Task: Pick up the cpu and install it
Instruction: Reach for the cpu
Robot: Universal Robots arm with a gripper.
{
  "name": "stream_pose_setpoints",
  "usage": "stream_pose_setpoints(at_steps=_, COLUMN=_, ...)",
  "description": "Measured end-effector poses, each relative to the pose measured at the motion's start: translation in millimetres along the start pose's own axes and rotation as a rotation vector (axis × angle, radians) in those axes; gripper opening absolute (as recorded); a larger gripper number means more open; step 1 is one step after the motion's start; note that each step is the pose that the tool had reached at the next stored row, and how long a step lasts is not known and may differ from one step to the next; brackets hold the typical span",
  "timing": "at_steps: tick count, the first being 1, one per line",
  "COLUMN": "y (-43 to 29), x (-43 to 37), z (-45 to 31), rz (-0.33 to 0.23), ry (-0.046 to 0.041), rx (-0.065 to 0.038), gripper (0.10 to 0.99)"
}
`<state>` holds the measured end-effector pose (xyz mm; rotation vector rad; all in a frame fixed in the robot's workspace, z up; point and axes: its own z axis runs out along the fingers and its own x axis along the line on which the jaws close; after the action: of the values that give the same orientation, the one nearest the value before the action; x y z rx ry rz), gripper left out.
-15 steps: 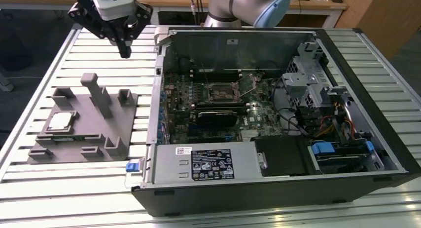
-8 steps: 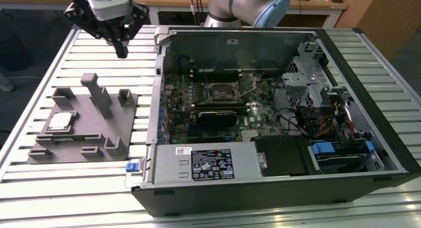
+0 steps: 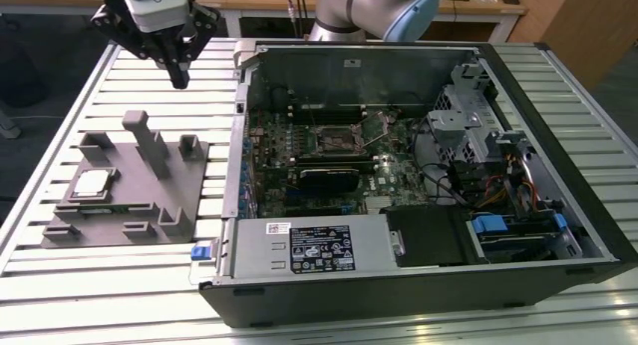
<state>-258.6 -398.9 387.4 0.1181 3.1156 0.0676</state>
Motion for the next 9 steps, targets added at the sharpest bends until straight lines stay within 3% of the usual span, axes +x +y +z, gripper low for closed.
stream_pose_setpoints(at_steps=9, y=-0.6, x=6.9, z=0.4, rz=0.0, ry=0.0005, rx=0.0, gripper=0.106)
